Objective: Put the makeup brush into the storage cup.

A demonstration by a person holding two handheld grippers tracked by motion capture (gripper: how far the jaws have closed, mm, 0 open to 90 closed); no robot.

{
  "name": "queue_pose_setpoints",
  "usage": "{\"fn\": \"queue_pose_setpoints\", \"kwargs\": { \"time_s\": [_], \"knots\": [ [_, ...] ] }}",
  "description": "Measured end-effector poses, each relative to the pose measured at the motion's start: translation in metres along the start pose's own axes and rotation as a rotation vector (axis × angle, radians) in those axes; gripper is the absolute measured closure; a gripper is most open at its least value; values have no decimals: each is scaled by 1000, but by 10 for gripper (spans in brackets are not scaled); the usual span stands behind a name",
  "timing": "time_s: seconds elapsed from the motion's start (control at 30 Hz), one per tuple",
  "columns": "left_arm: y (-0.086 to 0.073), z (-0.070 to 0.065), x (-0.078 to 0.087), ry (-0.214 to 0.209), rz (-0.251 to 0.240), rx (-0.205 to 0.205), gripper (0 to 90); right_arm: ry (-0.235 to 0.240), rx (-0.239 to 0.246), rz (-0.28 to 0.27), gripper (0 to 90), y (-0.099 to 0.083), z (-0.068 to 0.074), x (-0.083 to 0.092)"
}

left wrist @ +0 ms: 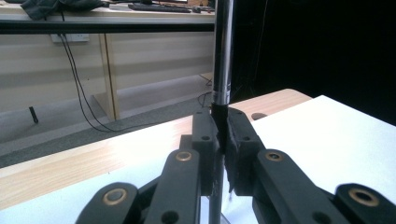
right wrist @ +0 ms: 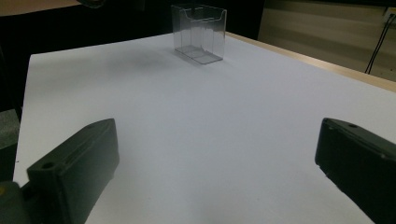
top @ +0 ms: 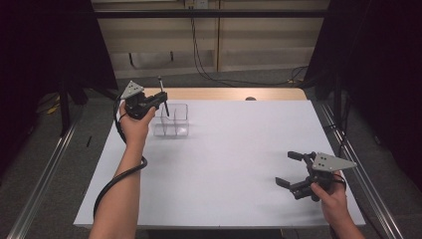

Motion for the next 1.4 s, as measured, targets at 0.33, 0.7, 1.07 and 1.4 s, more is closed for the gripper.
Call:
{"fn": "queue_pose_setpoints", "kwargs": {
  "time_s": [0.33, 0.7, 1.07, 1.4],
  "knots": [
    [-5, 0, 1, 2, 4, 5, 834, 1, 0, 0, 0, 0, 0, 0],
    [-10, 2, 3, 6, 9, 9, 834, 4, 5, 0, 0, 0, 1, 0],
    [-16, 2, 5, 7, 15, 15, 833, 5, 5, 1, 0, 0, 1, 0],
    [-22, 1, 6, 6, 23, 17, 833, 4, 6, -1, 0, 0, 1, 0]
  ]
}}
Point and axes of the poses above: each handheld gripper's, and its own axes: x roughly backward along the jaws, y roughly out of its top, z roughly to its left, the point moved 9 cm from there along -x, roughly forward along the jaws, and after that the axes turned 9 degrees about -z, right-handed, at the moved point
